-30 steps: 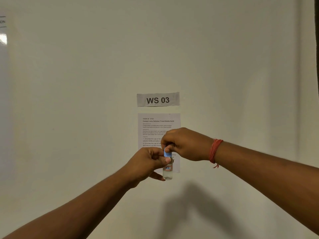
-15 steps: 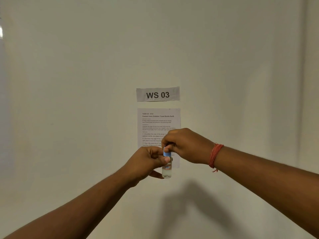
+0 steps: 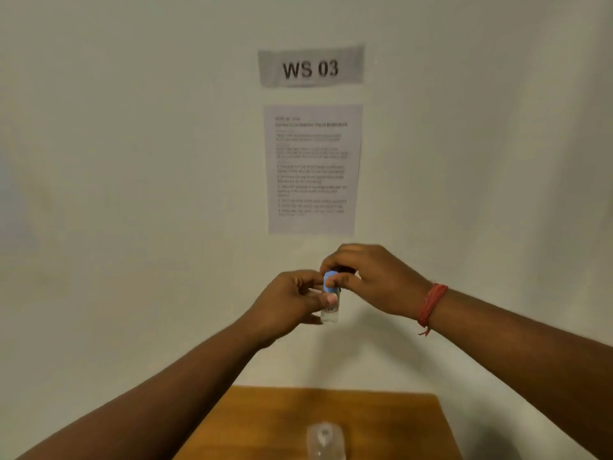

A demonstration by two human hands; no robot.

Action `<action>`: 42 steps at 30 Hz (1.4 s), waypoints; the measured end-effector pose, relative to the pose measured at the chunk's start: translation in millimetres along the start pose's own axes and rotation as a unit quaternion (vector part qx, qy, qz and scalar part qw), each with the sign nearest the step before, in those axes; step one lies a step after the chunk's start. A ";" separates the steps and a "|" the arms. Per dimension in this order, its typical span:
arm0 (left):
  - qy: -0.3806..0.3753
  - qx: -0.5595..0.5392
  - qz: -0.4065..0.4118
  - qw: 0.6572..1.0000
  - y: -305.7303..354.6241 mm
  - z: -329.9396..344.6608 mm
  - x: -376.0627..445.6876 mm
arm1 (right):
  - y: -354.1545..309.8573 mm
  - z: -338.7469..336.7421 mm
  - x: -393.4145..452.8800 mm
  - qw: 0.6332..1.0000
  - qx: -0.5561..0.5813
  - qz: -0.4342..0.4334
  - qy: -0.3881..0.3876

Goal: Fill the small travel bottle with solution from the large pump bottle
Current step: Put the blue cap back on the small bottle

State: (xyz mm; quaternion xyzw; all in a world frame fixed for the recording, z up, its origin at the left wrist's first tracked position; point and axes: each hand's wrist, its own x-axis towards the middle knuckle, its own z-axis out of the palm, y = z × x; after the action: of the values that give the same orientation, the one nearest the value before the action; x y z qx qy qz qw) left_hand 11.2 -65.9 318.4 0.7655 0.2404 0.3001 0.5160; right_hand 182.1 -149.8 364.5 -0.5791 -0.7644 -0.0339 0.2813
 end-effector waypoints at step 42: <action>-0.071 0.107 -0.286 0.950 -388.4 147.1 -171.0 | 51.3 405.5 -266.5 0.928 0.185 0.292 -0.140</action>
State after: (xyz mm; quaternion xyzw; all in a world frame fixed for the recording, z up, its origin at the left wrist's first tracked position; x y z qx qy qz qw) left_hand -27.8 -140.1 -122.8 0.7347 0.4422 0.0574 0.5112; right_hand 115.6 -210.8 -115.0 -0.7129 -0.5861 0.2734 0.2710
